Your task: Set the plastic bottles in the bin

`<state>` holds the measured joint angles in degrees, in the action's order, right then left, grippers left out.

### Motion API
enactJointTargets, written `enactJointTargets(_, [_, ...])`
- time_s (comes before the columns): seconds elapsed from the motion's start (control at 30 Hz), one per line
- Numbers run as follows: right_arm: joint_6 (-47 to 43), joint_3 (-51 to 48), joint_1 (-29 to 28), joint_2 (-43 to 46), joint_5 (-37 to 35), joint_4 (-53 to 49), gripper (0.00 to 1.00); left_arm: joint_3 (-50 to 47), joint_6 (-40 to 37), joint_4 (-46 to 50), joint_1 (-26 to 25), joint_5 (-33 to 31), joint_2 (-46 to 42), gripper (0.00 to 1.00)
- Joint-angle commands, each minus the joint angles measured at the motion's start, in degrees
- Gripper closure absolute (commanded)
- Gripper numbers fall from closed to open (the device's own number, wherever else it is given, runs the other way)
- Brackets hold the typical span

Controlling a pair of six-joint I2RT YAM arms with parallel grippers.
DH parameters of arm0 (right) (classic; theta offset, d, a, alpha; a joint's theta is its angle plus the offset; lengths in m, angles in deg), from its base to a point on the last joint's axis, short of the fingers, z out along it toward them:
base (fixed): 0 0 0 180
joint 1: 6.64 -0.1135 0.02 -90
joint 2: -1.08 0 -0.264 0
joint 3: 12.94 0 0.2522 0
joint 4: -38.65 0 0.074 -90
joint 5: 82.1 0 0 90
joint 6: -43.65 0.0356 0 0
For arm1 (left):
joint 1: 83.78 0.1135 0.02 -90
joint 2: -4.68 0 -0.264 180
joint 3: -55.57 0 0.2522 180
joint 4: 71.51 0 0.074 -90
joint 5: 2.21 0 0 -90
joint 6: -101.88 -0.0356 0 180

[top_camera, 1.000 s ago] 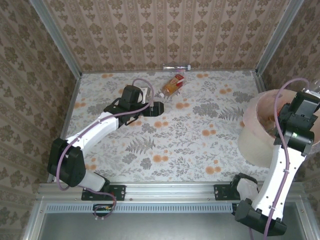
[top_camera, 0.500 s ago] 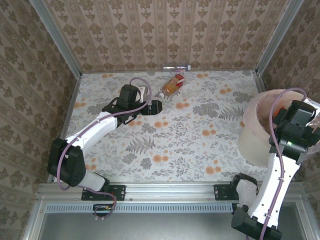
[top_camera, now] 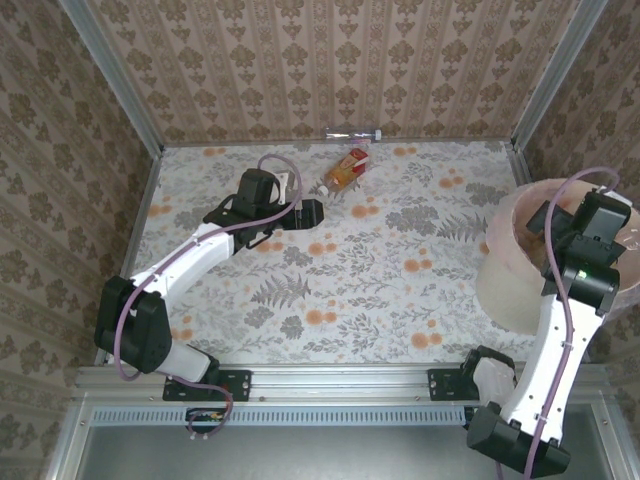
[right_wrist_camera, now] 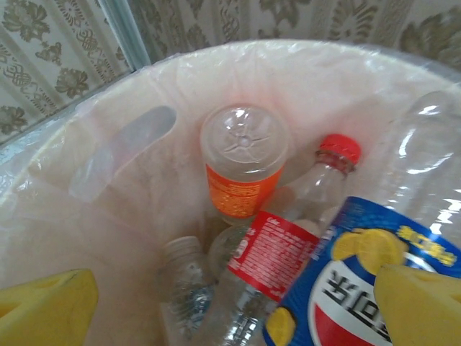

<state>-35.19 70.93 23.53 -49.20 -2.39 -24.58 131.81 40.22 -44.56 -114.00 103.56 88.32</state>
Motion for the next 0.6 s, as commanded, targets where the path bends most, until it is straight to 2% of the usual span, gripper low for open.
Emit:
enactJointTargets(0.0, [4.64, -1.28, 0.17, -1.54, -1.92, -0.71, 0.00, -0.57, 0.67, -1.24, 0.33, 1.11, 0.31, 0.00])
enactJointTargets(0.1, [4.61, -1.98, 0.17, -1.87, -5.00, -1.14, 0.00, -0.56, 0.67, -1.16, 0.34, 1.02, 0.23, 0.00])
enactJointTargets(0.23, [4.46, -1.26, 0.15, -2.80, -4.64, -2.26, 0.00, -0.49, 0.71, -1.13, 0.33, 0.84, 0.47, 0.00])
enactJointTargets(0.43, [5.69, 3.19, -0.07, -0.63, 2.43, -2.78, 0.00, -0.30, 0.95, -0.57, 0.66, -0.39, 0.40, 0.00])
enactJointTargets(0.57, [7.21, 6.60, -3.41, 0.87, 6.56, -2.78, 0.00, -0.30, 3.75, -0.81, 1.10, -1.65, 0.47, 0.00])
